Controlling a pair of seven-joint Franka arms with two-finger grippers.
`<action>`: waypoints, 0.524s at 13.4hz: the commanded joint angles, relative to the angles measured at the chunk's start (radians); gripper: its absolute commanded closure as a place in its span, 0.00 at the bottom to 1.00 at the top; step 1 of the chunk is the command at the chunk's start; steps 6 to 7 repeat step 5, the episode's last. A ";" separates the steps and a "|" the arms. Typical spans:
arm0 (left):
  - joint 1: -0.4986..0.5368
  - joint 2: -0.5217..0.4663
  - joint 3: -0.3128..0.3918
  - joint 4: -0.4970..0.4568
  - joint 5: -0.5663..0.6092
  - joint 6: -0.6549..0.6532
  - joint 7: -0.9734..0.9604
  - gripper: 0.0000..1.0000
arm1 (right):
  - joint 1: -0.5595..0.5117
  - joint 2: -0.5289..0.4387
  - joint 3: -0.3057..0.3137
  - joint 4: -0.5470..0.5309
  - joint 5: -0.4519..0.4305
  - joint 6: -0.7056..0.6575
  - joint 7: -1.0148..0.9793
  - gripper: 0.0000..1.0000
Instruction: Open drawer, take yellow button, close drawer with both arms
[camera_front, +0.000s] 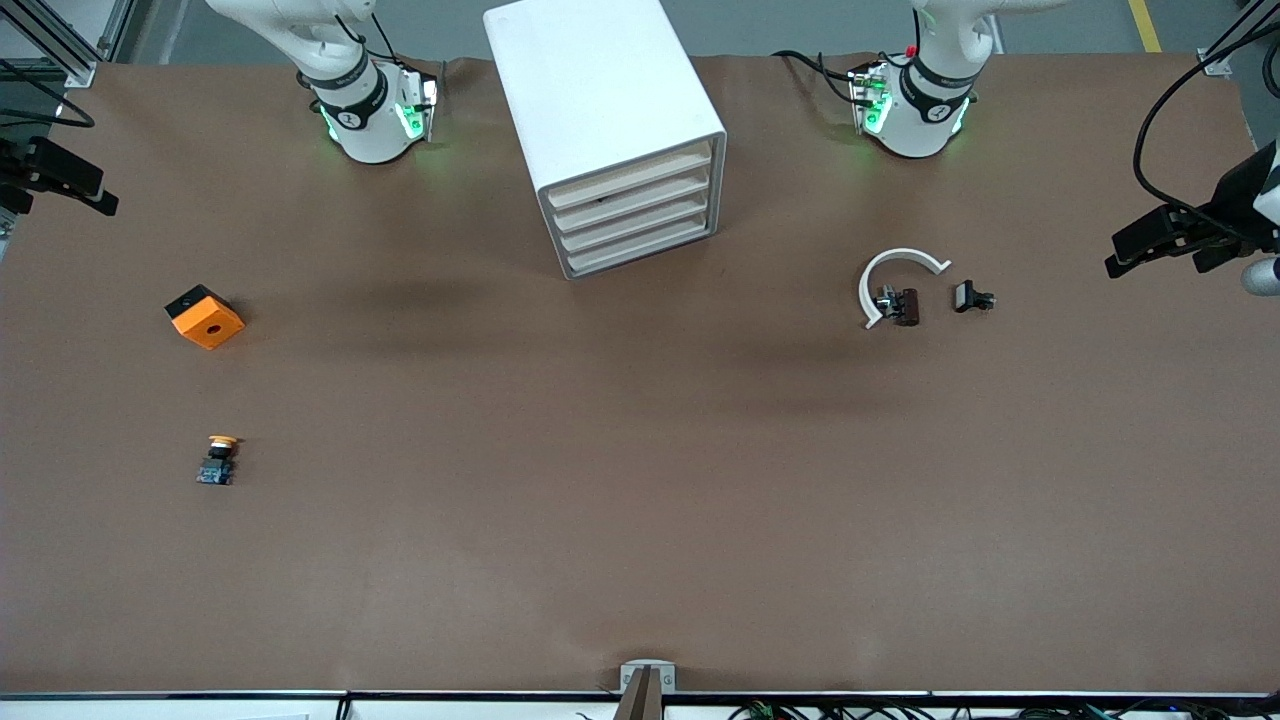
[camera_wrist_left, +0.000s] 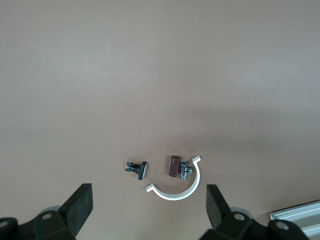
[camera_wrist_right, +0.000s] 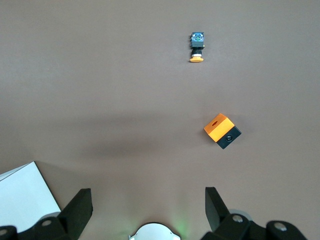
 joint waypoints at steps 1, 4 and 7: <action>0.003 -0.008 -0.001 0.009 0.007 -0.020 0.022 0.00 | -0.005 -0.033 0.005 -0.028 -0.002 0.014 -0.011 0.00; 0.002 -0.008 -0.001 0.009 0.003 -0.020 0.022 0.00 | -0.006 -0.033 0.004 -0.028 -0.002 0.015 -0.011 0.00; 0.003 -0.008 -0.001 0.009 0.003 -0.025 0.022 0.00 | -0.006 -0.033 0.004 -0.028 -0.001 0.021 -0.011 0.00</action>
